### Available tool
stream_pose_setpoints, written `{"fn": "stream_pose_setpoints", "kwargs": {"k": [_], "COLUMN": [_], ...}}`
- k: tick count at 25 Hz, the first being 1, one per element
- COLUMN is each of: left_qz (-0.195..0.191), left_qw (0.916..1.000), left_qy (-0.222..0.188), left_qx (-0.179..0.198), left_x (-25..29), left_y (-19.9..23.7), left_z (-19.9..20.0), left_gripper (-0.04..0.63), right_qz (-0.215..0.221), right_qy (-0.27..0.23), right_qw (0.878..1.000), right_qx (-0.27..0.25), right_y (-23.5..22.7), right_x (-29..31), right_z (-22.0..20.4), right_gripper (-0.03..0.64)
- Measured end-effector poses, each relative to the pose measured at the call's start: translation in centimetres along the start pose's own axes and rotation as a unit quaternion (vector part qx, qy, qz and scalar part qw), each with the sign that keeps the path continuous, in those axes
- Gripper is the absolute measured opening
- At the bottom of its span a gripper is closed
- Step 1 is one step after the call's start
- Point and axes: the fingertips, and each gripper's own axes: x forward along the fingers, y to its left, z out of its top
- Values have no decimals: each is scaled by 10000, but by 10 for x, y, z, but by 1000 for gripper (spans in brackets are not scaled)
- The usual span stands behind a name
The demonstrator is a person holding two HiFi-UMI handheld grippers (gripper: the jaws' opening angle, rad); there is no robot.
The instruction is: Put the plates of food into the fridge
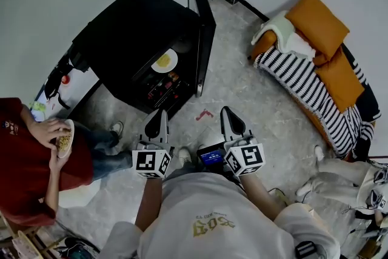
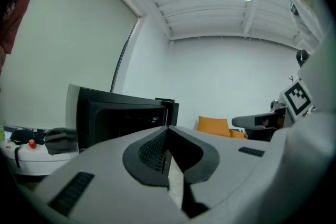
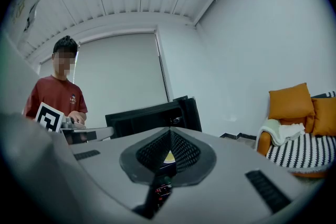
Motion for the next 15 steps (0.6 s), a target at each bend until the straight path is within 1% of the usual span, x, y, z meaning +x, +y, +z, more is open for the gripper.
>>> {"fn": "stream_pose_setpoints", "kwargs": {"k": [4,10,15], "left_qz": [45,93,170], "left_qw": [10000,9999,9998], "left_qy": [56,-30,-43], "left_qx": [-12,78,52], "left_x": [1,-3,-4], "left_y": [4,3,6], "left_z": [-2,-1,-2], "left_gripper": [6,6,6], "right_qz": [-22,-20,-10], "right_qy": [19,24,2], "right_qw": [10000,10000,10000], "right_qx": [-1,-2,-11], "right_y": [0,0,-1], "right_x": [0,-1,-1], "right_z": [-2,-3,-4], "right_gripper": [9,9,9]}}
